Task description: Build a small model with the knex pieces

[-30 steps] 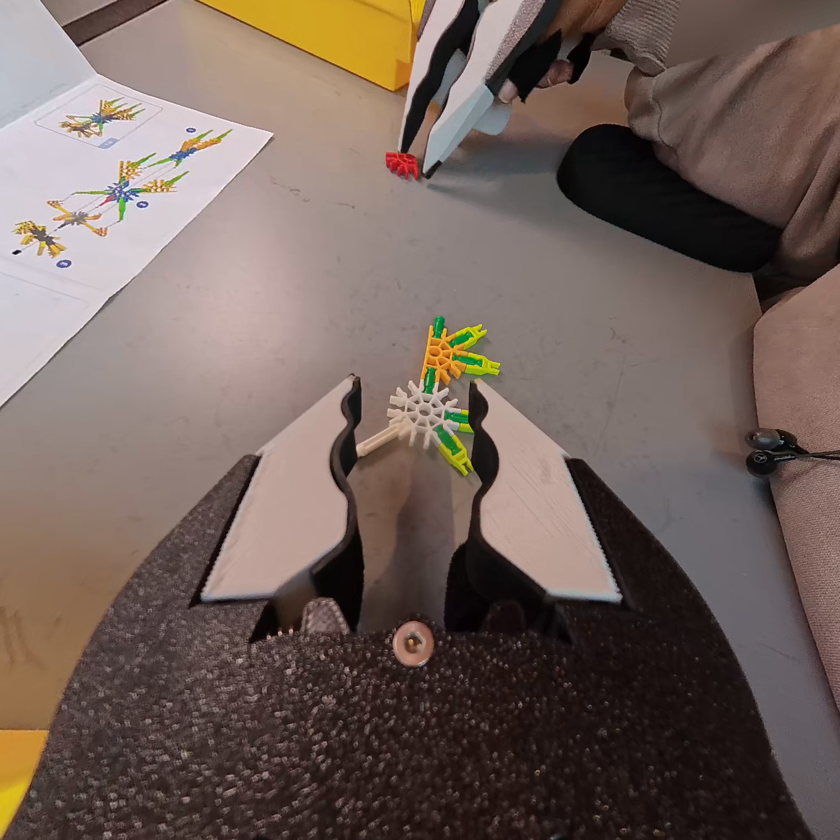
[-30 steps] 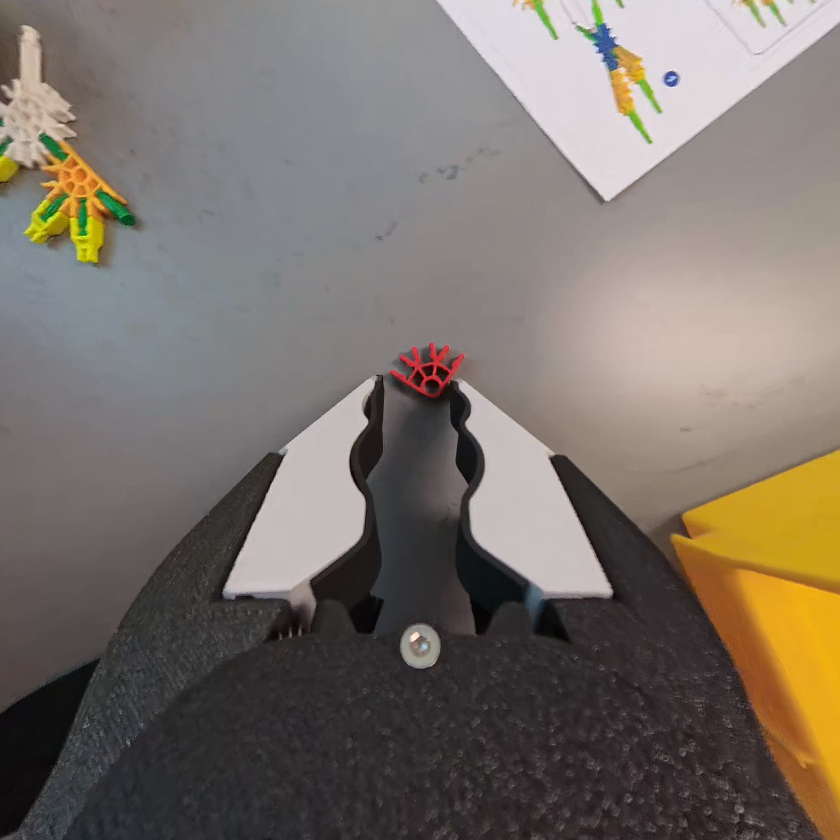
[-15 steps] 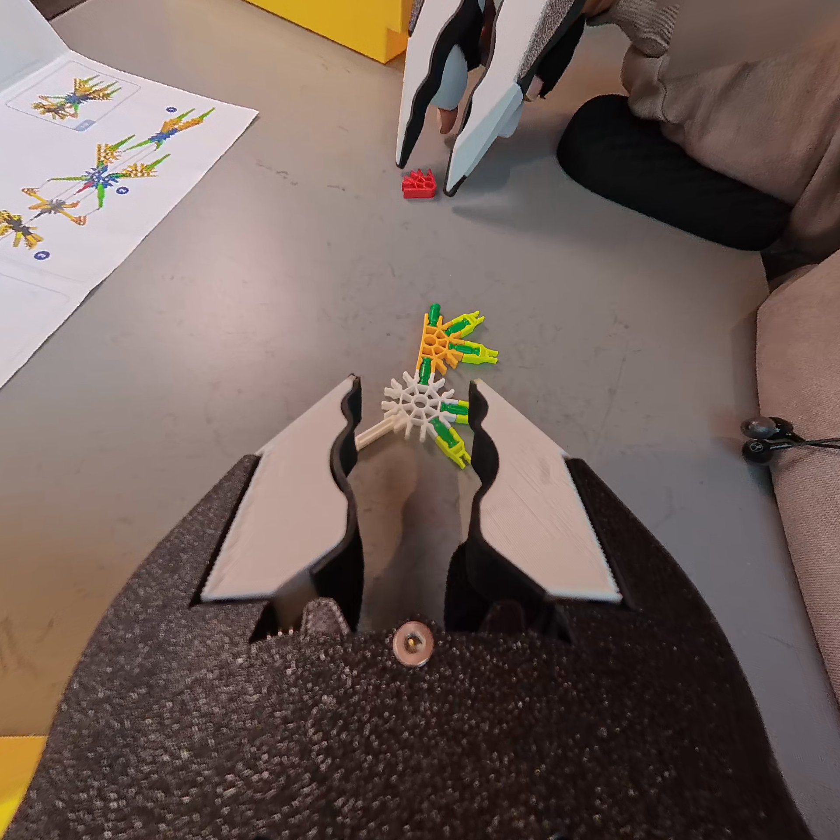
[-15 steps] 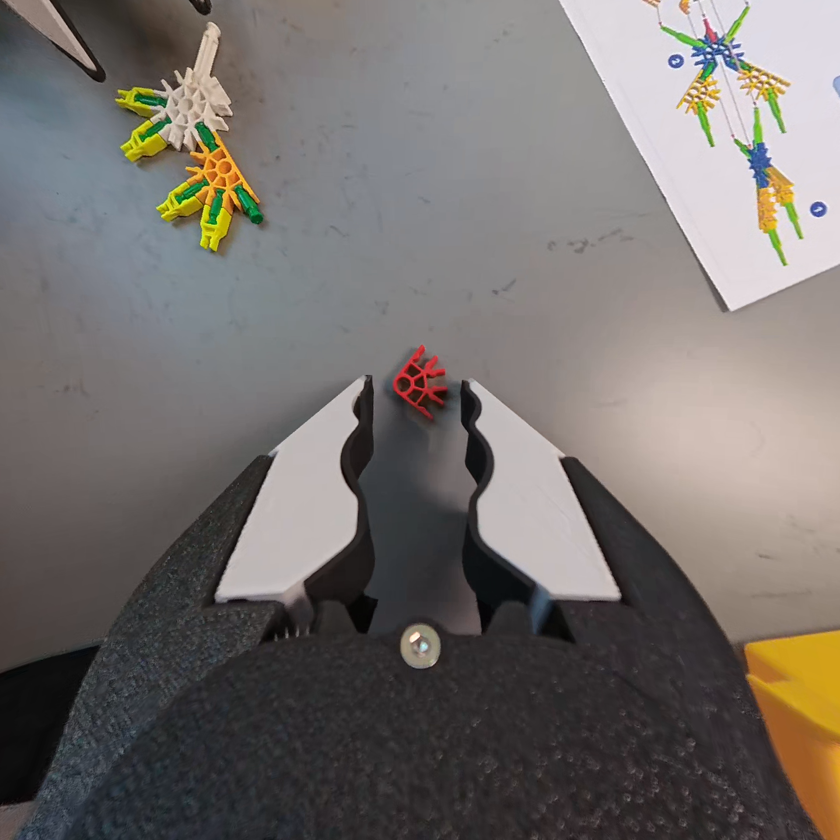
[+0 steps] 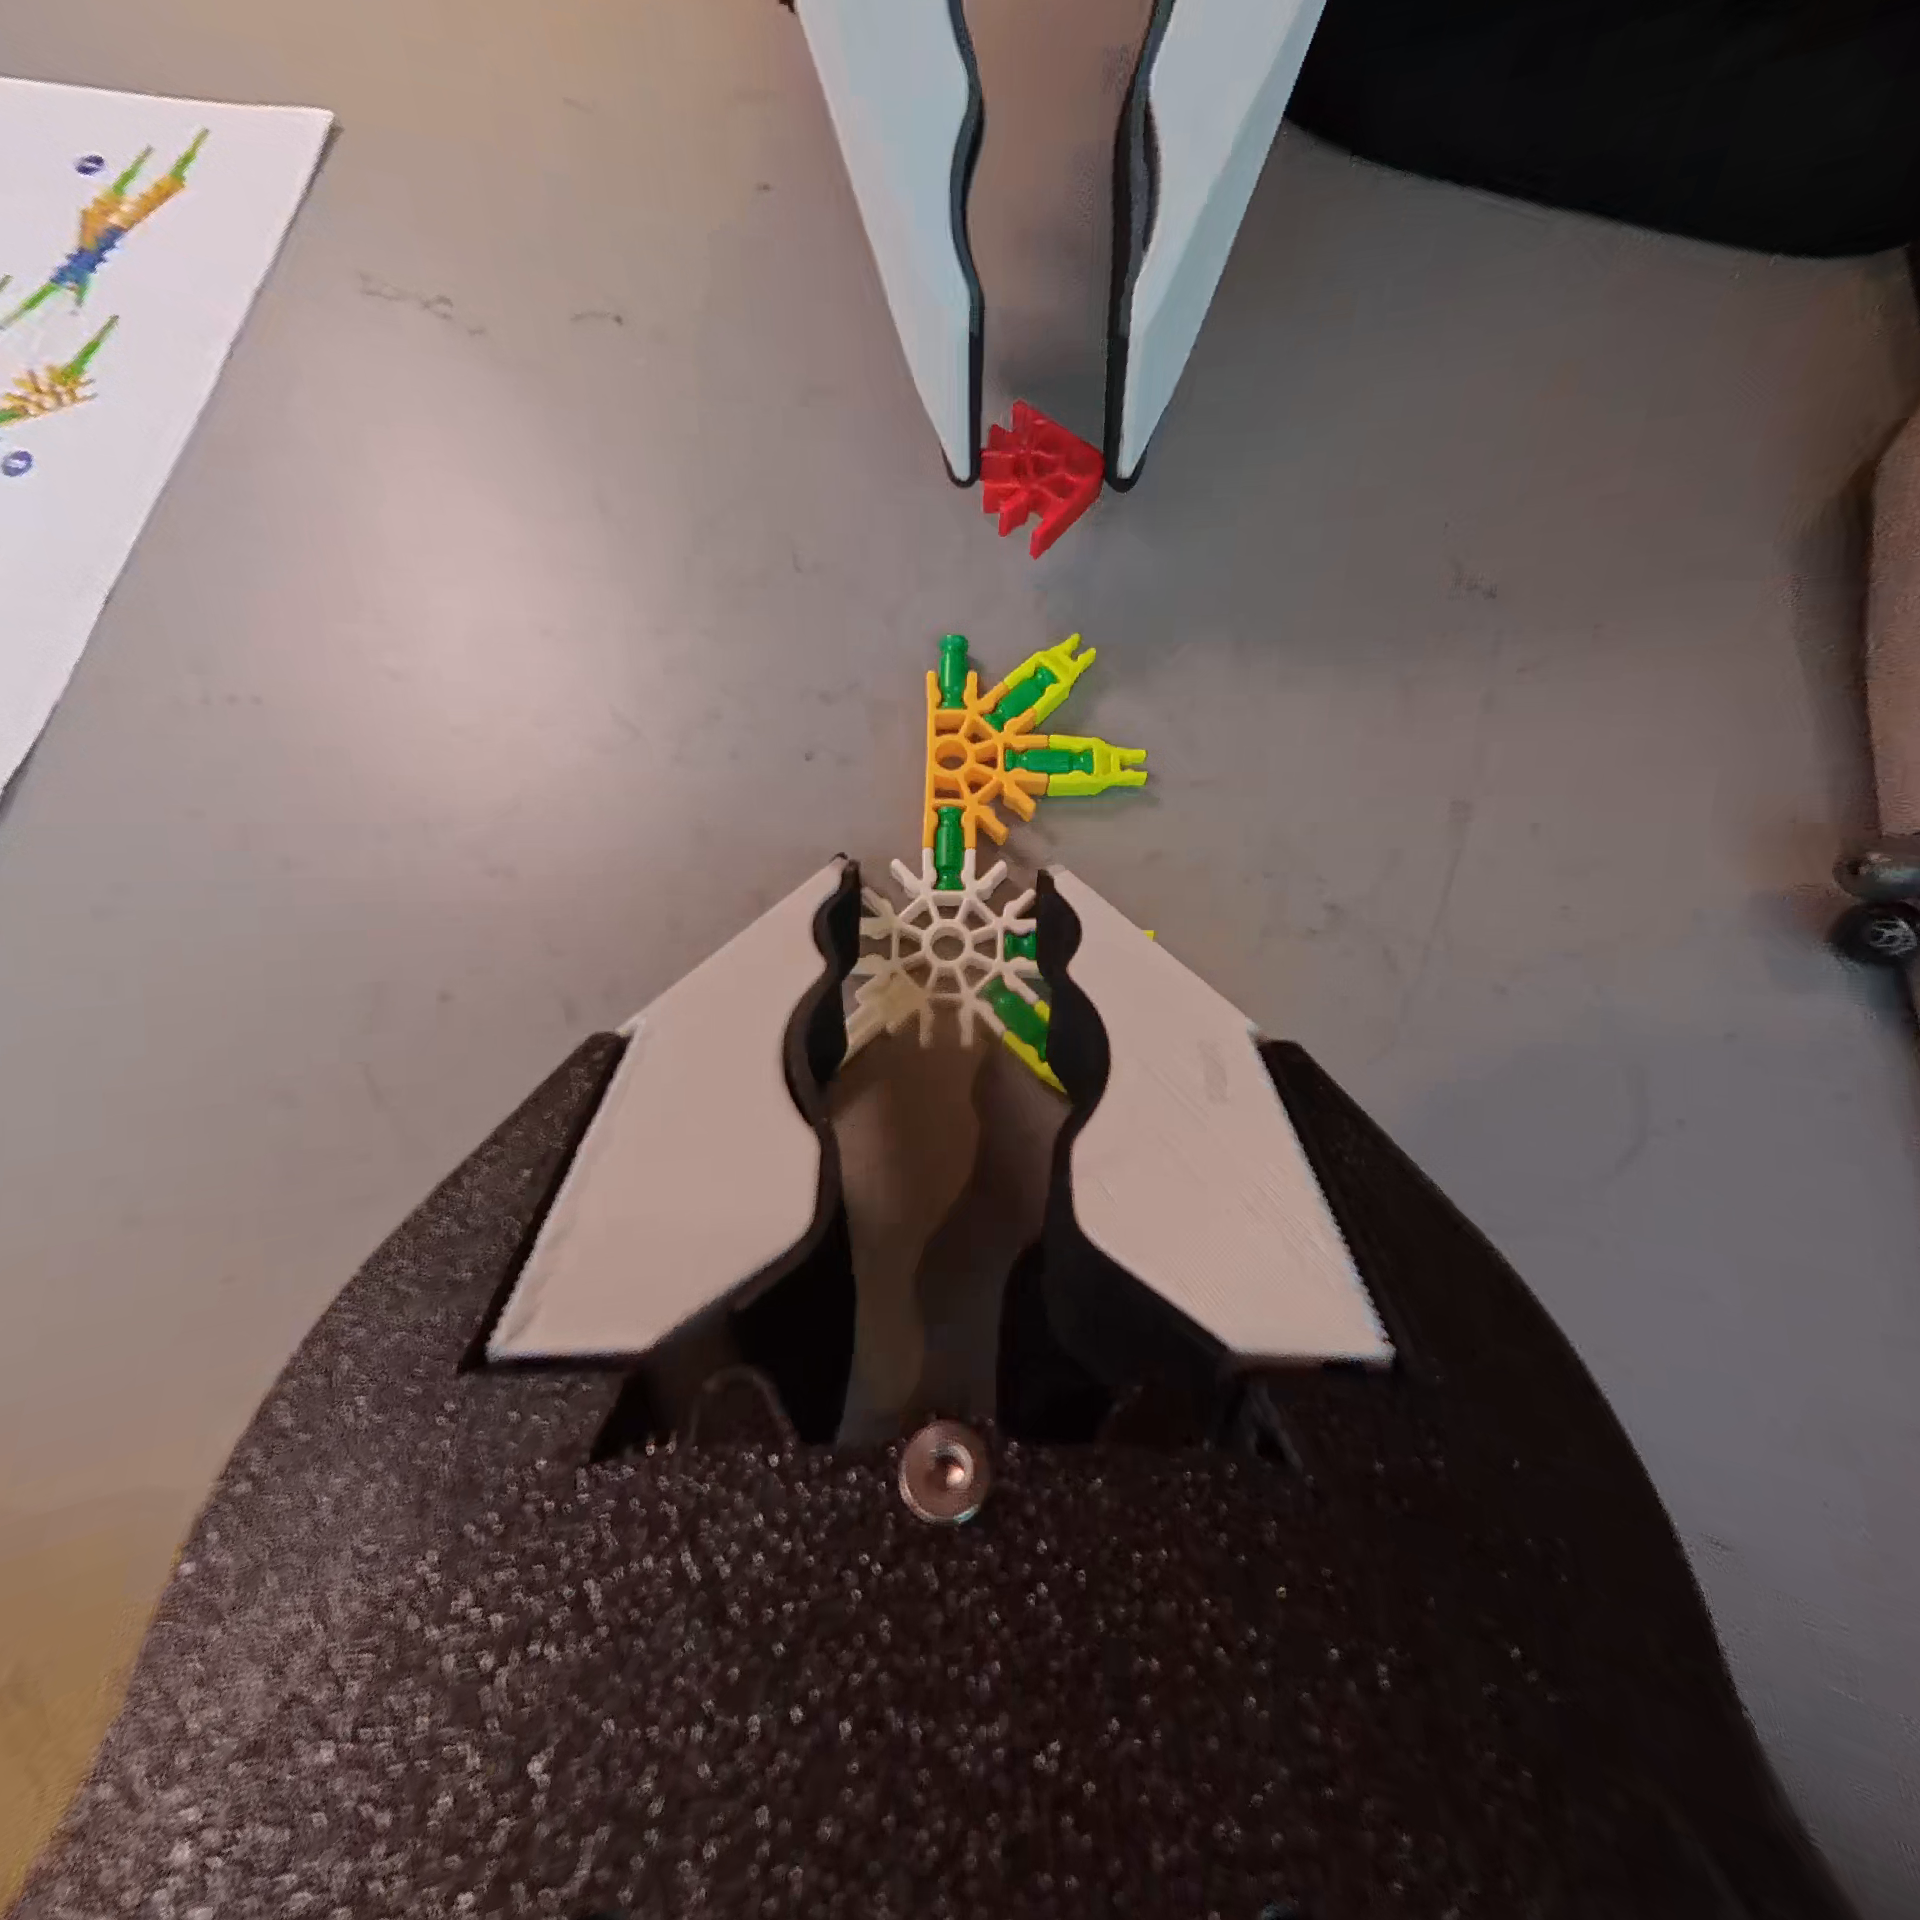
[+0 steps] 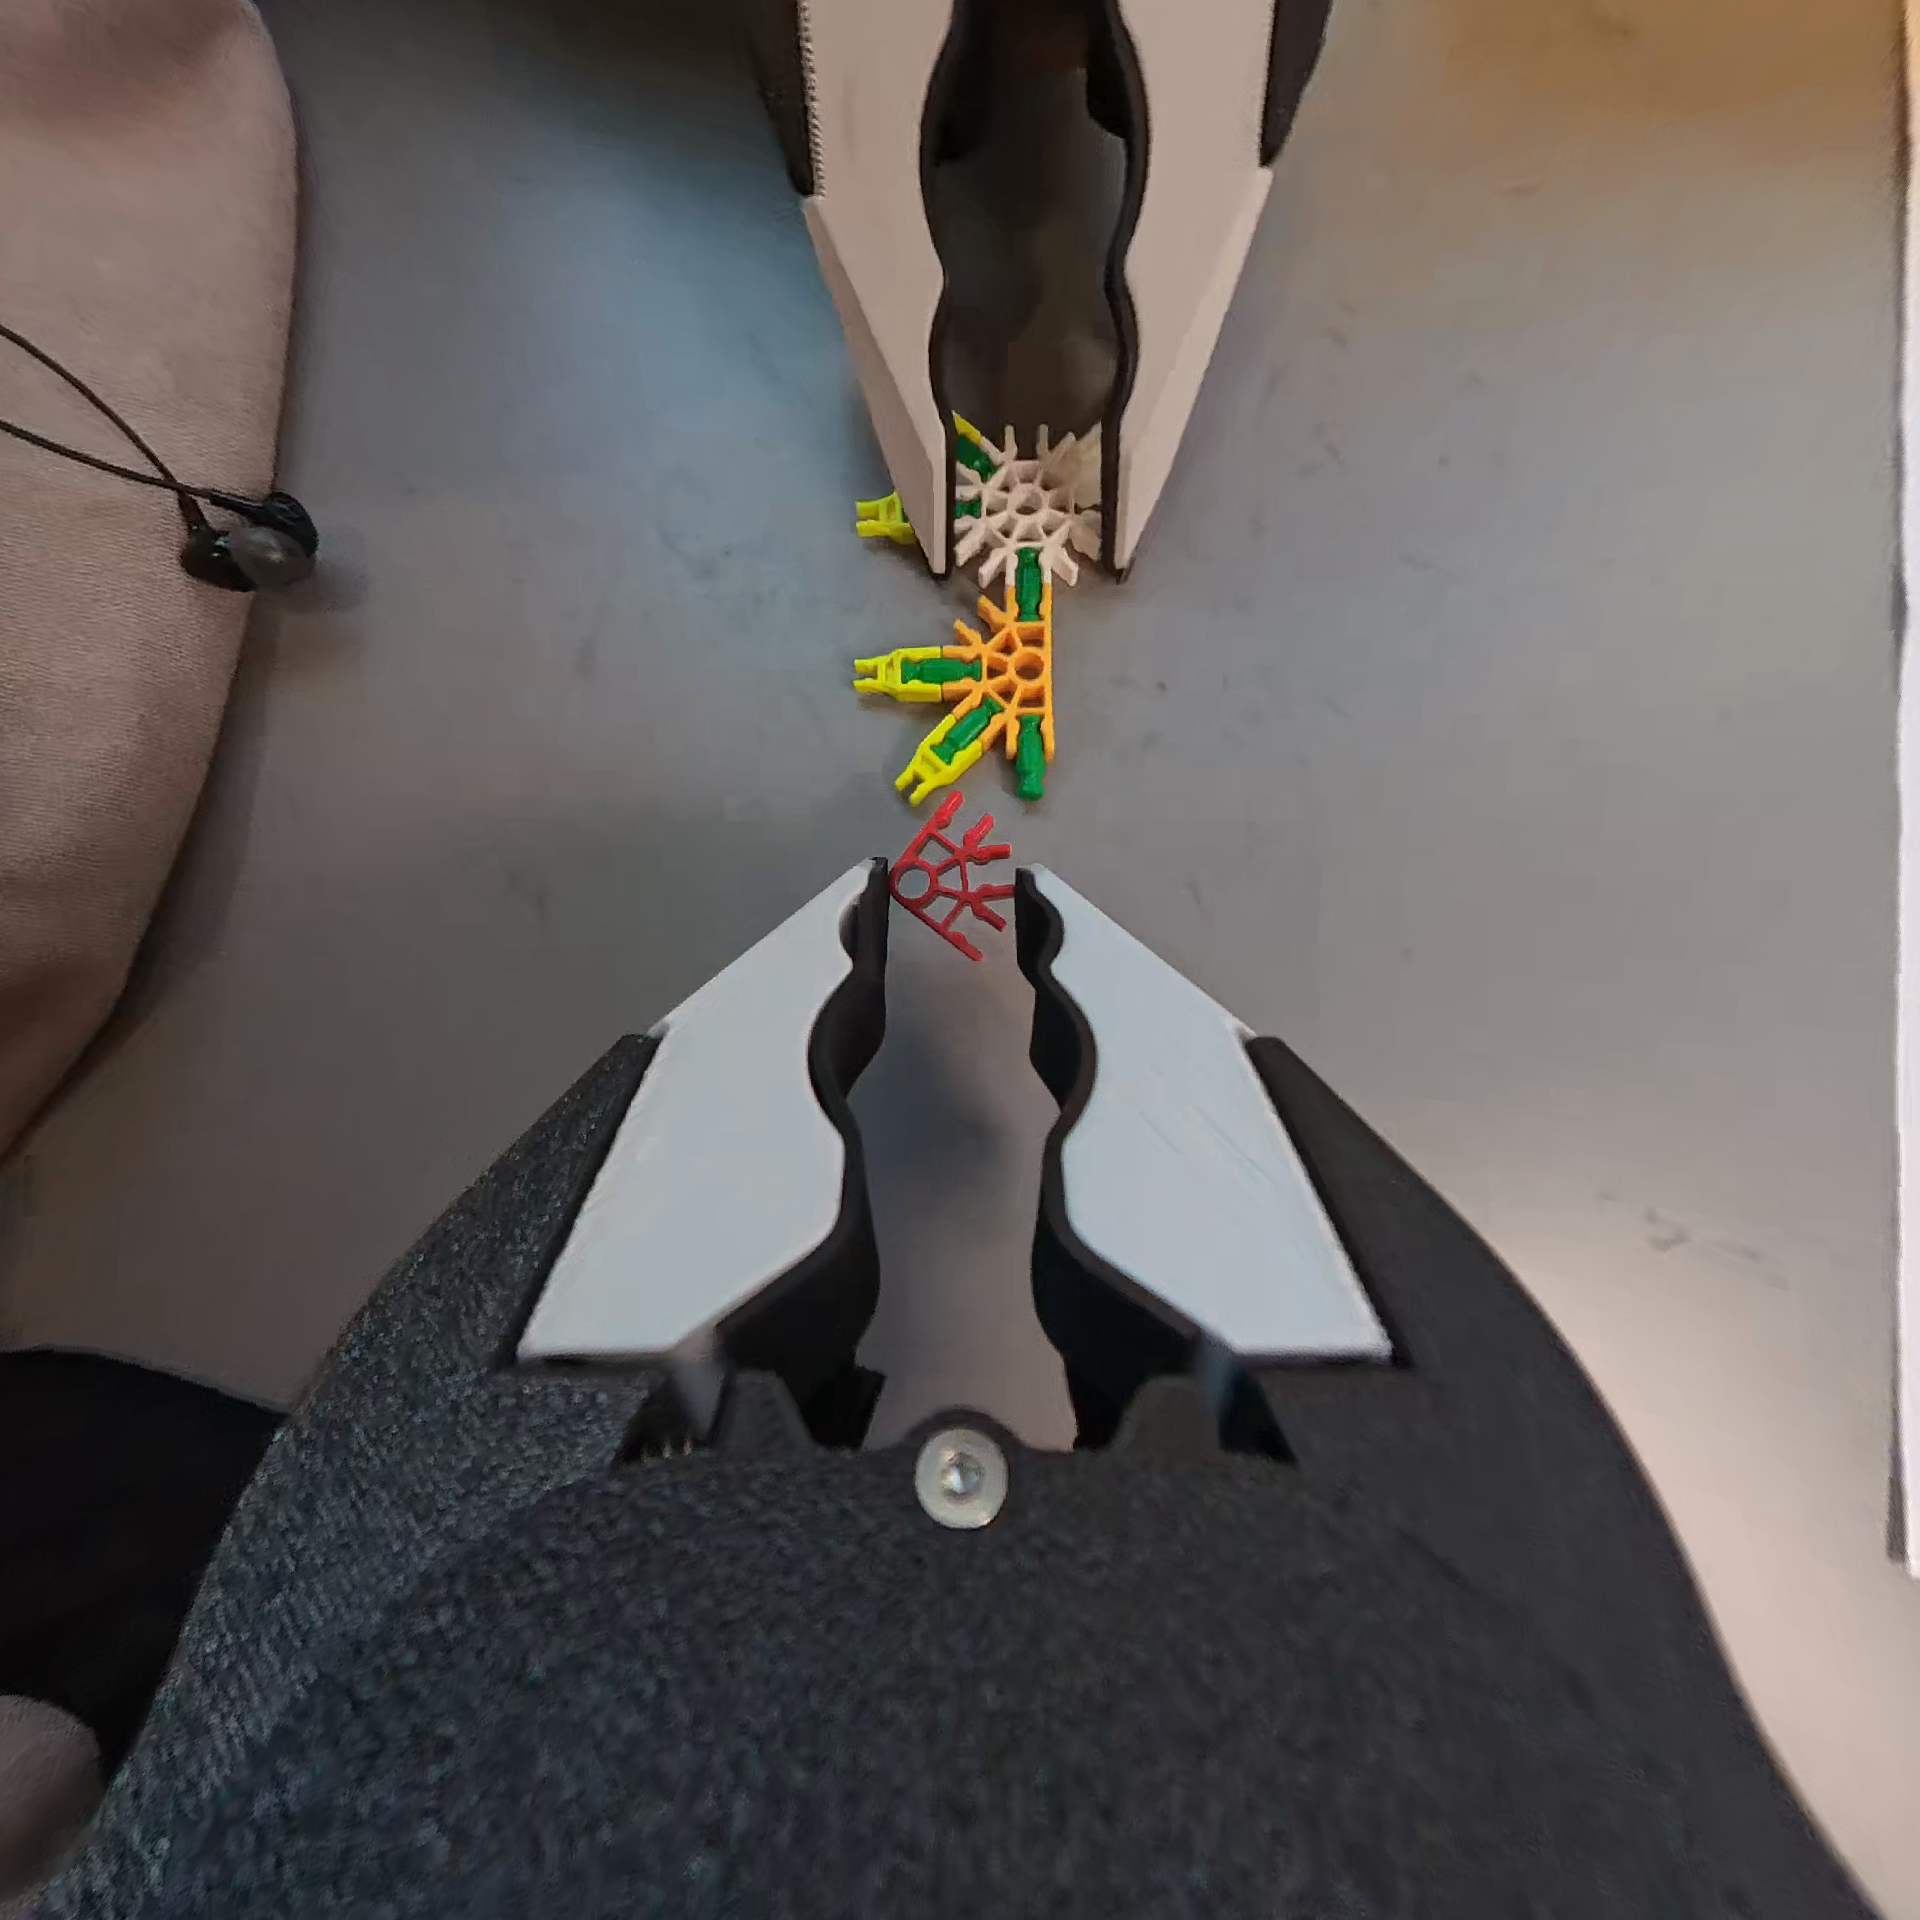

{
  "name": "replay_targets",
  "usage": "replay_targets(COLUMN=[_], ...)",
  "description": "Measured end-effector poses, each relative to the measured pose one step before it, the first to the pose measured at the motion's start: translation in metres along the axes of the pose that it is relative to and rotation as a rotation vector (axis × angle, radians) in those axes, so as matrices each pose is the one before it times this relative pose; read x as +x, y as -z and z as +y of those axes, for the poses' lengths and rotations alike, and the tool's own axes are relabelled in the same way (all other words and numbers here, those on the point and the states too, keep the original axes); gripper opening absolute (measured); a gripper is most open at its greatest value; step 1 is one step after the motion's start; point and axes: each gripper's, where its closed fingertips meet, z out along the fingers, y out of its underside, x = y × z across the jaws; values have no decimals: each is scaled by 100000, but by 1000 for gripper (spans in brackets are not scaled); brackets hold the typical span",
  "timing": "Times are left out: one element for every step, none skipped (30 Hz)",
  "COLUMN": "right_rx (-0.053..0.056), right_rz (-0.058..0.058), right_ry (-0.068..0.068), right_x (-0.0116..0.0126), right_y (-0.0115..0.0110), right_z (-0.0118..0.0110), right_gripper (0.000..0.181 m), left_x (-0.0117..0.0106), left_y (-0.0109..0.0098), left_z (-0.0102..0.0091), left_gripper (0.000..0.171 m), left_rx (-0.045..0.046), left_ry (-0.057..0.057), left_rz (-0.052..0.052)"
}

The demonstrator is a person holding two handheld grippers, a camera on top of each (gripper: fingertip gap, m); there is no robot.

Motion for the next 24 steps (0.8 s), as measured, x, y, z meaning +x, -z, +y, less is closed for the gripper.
replay_targets(right_rx=[-1046, -898, -891, -1379, -1233, -838, -576, -506, -650, -314, 106, 257, -659, -62, -136, -168, -170, -249, -387, -567, -713, -917, -600, 641], right_rz=[-2473, -2890, -3233, -2704, -1632, -1418, -1887, -1607, -1642, -841, -785, -938, -375, -145, 216, 345, 219, 254, 306, 423, 531, 712, 992, 195], right_ry=[2188, 2016, 1710, 1353, 1799, 1893, 1327, 1011, 1072, 1273, 1148, 676, 648, 414, 298, 265, 152, 173, 210, 200, -42, -170, -241, -352], right_x=[-204, -279, -363, -302, -190, -204, -308, -268, -288, -176, -162, -188, -99, -77, -8, -9, -27, 0, -4, 13, 33, 59, 111, -24], right_y=[-266, -251, -266, -324, -362, -371, -377, -358, -335, -297, -232, -146, -147, -61, -35, -10, -13, -1, 0, 5, 14, 1, 2, 85], right_z=[-270, -267, -195, -55, -24, -51, -92, -91, -49, -111, -180, -193, -19, -81, -32, -10, 1, 1, 8, 21, 36, 75, 42, -126], right_gripper=[23, 23, 23, 23, 23, 23, 23, 23, 23, 23, 23, 23, 23, 23, 23, 23, 23, 23, 23, 23, 23, 23, 25, 26], left_x=[162, 210, 438, 502, 477, 603, 597, 476, 357, 295, 137, 64, 35, 50, 38, 22, 6, -1, -8, 0, -9, -2, -2, -1], left_y=[-38, 69, 101, 95, 59, 60, 70, 61, 46, 27, 9, -6, 14, 12, 23, -1, -1, -6, -19, -6, -13, -4, -13, -9], left_z=[90, 77, 117, 114, 81, 76, 80, 71, 74, 46, 21, 15, 18, 32, 17, 15, 4, 2, -1, -5, -11, -1, -10, -22], left_gripper=[34, 34, 34, 33, 33, 33, 33, 33, 33, 33, 33, 33, 33, 33, 33, 33, 33, 33, 33, 33, 33, 33, 33, 33], left_rx=[-305, -34, -225, -10, 318, 345, 262, 122, -212, -107, -62, -35, -45, -71, 45, 5, -12, -16, 19, 36, 35, 29, 26, 37], left_ry=[912, -605, -1735, -1878, -1244, -872, -777, -719, -788, -588, -335, -149, -78, -67, -42, -24, -131, -204, -38, 69, 7, 46, 143, 266], left_rz=[1922, 1659, 2511, 2481, 2310, 3260, 3230, 2544, 1869, 1581, 723, 315, 182, 224, 227, -24, -117, -223, -213, -194, -251, -262, -266, -264])
